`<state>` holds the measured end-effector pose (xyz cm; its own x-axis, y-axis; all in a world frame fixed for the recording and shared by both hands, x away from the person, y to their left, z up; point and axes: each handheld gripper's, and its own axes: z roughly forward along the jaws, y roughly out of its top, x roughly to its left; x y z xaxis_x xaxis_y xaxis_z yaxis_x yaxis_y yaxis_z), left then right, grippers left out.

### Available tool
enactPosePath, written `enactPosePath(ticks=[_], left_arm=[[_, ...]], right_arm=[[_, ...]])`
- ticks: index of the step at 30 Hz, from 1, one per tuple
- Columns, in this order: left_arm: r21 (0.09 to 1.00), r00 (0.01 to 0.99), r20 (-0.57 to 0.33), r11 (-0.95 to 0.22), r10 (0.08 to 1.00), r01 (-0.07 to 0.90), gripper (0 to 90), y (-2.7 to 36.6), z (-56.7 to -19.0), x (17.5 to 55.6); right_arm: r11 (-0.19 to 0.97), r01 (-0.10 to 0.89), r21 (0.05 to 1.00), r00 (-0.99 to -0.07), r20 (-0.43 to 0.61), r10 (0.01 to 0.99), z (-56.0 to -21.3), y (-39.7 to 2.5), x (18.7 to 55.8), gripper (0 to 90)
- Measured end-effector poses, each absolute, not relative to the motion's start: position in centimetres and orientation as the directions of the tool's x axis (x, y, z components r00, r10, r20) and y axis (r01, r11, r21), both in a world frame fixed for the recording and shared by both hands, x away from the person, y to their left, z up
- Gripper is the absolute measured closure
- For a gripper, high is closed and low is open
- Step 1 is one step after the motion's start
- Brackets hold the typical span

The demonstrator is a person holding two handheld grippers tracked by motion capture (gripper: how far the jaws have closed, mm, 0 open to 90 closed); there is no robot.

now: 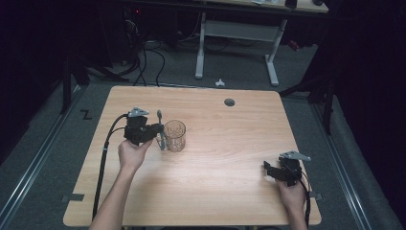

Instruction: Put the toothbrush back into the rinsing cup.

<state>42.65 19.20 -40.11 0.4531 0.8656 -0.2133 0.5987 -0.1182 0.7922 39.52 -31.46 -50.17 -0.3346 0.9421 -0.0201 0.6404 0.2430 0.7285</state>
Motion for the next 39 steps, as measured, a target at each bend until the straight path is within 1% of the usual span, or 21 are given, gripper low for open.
enactPosePath(ticks=[19, 33, 36, 39], left_arm=[[0.783, 0.448, -0.218, -0.119, 0.867, 0.611, 79.1, 19.4, -41.0, 42.4], [0.778, 0.444, -0.239, -0.104, 0.864, 0.620, 78.4, 19.7, -41.1, 42.3], [0.776, 0.443, -0.238, -0.104, 0.864, 0.622, 77.1, 19.7, -41.1, 42.3], [0.772, 0.438, -0.236, -0.107, 0.867, 0.626, 73.4, 19.7, -41.2, 42.3]], right_arm=[[0.243, 0.640, 0.729, -0.335, -0.020, 0.942, -50.2, -31.5, 39.5, 30.6], [0.243, 0.640, 0.729, -0.335, -0.020, 0.942, -50.2, -31.5, 39.5, 30.6], [0.243, 0.641, 0.728, -0.335, -0.020, 0.942, -50.2, -31.5, 39.5, 30.6], [0.243, 0.640, 0.729, -0.335, -0.020, 0.942, -50.2, -31.5, 39.5, 30.6]])
